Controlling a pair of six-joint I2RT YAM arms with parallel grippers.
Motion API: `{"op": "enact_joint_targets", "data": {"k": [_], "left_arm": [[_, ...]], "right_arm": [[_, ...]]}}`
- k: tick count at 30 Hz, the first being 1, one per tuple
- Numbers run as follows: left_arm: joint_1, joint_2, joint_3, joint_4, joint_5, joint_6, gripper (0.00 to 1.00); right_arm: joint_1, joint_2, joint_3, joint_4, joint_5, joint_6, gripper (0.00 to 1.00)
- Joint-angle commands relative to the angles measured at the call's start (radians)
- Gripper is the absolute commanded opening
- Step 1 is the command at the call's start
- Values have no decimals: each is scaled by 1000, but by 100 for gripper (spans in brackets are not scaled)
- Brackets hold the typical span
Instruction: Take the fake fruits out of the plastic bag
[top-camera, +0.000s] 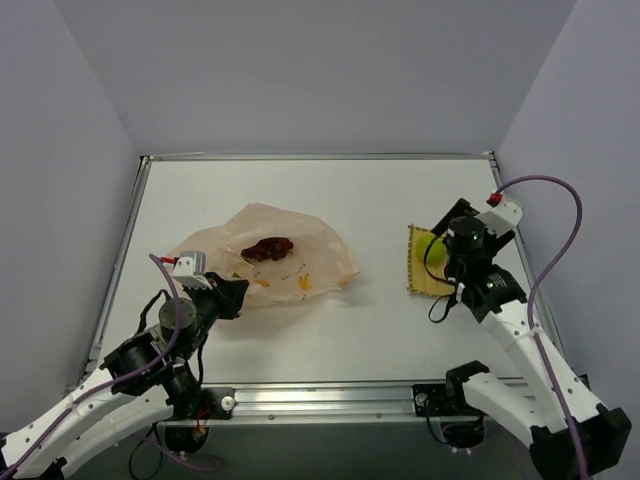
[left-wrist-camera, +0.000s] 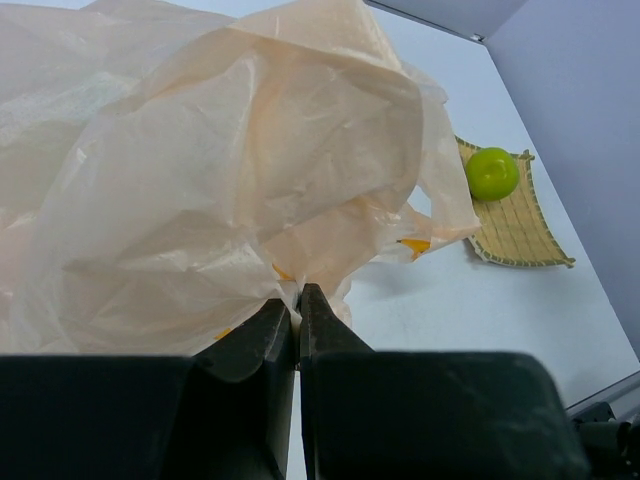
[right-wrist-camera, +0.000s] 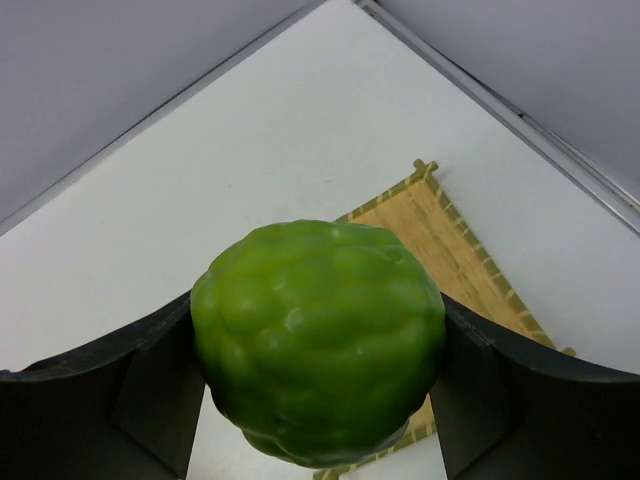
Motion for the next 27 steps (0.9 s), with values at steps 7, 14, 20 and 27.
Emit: {"op": "enact_joint_targets", "data": {"k": [7,14,20,27], "left_arm": [[1,-34,-31,45,28,8,2],[1,-57,-71,52,41,-7,2],[1,-56,-74,45,36,-4,2],[3,-72,-91,26,30,-19,2]], "right_arm": [[-593,347,-55,300,-479,61,44],[-626,569,-48,404,-565,97,48],[-630,669,-44,469,-626,100,52],[-630,687,-110,526,-655,153,65]]}}
